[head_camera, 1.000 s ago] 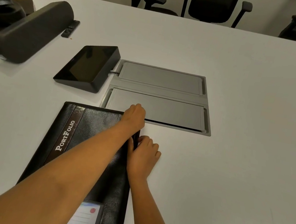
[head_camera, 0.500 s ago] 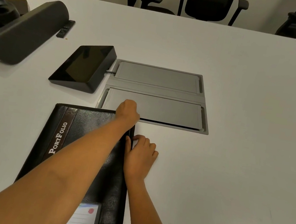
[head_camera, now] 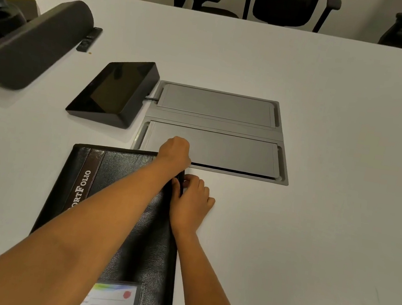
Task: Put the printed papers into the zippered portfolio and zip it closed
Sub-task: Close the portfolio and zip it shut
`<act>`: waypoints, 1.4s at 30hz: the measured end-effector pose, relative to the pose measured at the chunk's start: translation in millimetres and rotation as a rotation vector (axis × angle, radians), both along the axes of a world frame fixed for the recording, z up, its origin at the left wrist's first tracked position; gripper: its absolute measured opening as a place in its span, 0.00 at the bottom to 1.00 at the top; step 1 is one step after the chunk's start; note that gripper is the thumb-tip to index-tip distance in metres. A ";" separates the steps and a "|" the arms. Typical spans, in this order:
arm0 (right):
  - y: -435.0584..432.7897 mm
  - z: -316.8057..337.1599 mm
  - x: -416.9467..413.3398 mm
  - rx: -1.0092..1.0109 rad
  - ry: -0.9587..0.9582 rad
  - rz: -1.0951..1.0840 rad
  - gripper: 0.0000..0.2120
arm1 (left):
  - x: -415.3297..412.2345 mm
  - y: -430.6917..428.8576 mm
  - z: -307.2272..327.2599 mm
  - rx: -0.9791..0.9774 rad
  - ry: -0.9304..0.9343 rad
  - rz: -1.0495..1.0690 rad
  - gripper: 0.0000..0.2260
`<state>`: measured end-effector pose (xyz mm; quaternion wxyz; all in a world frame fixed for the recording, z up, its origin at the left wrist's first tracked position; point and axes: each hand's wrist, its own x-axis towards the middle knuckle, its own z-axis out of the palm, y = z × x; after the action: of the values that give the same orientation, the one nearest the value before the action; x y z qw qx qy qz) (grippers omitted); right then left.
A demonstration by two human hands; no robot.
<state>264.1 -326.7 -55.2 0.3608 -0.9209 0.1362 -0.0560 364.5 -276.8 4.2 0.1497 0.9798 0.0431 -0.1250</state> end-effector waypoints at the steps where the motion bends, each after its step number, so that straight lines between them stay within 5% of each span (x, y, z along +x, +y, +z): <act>1: 0.8 -0.7 -1.0 -0.007 -0.005 -0.003 0.14 | 0.8 -0.4 1.1 -0.002 0.006 0.006 0.09; 12: 3.3 -1.8 -3.4 -0.020 -0.005 0.023 0.11 | 13.5 10.7 11.5 0.007 0.051 0.274 0.08; 23: -0.5 -1.1 -8.5 0.004 -0.053 0.038 0.13 | 15.3 -5.7 21.5 0.177 0.204 -0.070 0.18; 27: -1.4 2.3 -6.1 0.146 -0.078 -0.036 0.12 | 14.0 -1.6 12.8 0.070 0.168 -0.071 0.07; 33: -17.5 15.5 31.1 0.291 0.036 0.082 0.19 | 10.3 19.3 12.4 -0.217 0.077 -0.026 0.10; 42: -40.4 16.6 54.9 0.399 -0.031 0.141 0.07 | -4.0 45.3 -3.4 -0.542 -0.034 -0.120 0.08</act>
<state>319.0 -367.1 -38.5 0.5413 -0.8374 0.0743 -0.0165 360.5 -231.5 0.8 0.3995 0.9067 -0.0527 -0.1244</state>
